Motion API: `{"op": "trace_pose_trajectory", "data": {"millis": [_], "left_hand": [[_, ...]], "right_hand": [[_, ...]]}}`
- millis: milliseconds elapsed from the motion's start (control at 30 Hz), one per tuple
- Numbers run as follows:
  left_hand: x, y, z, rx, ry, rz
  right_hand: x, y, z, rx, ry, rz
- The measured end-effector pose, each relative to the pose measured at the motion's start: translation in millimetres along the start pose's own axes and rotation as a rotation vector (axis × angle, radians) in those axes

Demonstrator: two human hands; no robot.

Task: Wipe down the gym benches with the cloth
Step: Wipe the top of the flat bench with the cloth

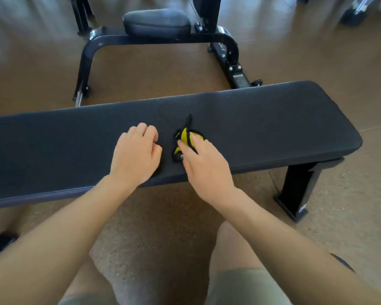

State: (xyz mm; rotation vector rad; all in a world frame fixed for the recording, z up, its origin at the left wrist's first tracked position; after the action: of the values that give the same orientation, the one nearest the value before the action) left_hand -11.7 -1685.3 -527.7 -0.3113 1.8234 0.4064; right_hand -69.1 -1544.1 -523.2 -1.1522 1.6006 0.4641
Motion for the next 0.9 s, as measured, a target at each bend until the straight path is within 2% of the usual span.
{"op": "trace_pose_trajectory", "data": {"millis": [67, 100, 200, 267, 333, 467, 567, 633, 700, 767, 833, 900], "left_hand": [[1, -34, 6, -0.069, -0.004, -0.018], [3, -43, 9, -0.079, -0.005, -0.008], [7, -48, 14, -0.075, -0.008, 0.026], [9, -48, 15, -0.088, -0.023, 0.041], [11, -50, 16, -0.109, -0.035, 0.063], [7, -49, 16, -0.085, -0.033, 0.076], [4, -48, 17, -0.069, -0.031, 0.078], [8, -50, 16, -0.074, -0.046, 0.091], [13, -52, 16, -0.095, -0.066, 0.102], [16, -51, 15, -0.106, -0.086, 0.097], [17, -51, 14, -0.112, -0.089, 0.116], [15, -51, 16, -0.111, -0.079, 0.123]], "right_hand": [[-2, 17, -3, -0.015, -0.034, 0.051], [-4, 38, -10, 0.036, -0.028, 0.085], [-16, 110, -25, 0.389, 0.006, 0.134], [-14, 106, -29, 0.503, 0.032, 0.145], [-6, 58, -33, 0.448, 0.050, 0.156], [23, -64, -26, 0.188, 0.026, 0.069], [33, -73, -25, 0.067, -0.065, 0.045], [24, -29, -30, 0.164, -0.050, 0.118], [6, 34, -34, 0.435, 0.018, 0.179], [1, 60, -34, 0.633, 0.031, 0.214], [7, 39, -38, 0.644, 0.082, 0.238], [21, -9, -41, 0.512, 0.072, 0.211]]}}
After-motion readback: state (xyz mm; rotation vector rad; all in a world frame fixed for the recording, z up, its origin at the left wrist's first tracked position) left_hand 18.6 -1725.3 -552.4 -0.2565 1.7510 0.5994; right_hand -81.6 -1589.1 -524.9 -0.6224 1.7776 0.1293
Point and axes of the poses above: each hand's wrist, its own z-axis away from the middle knuckle, its own x-axis out of the palm, y = z × x, the point moved 10 cm from there along -z, towards the middle knuckle, and after that the axes turned 1 degree about x, right-handed, at the moved point
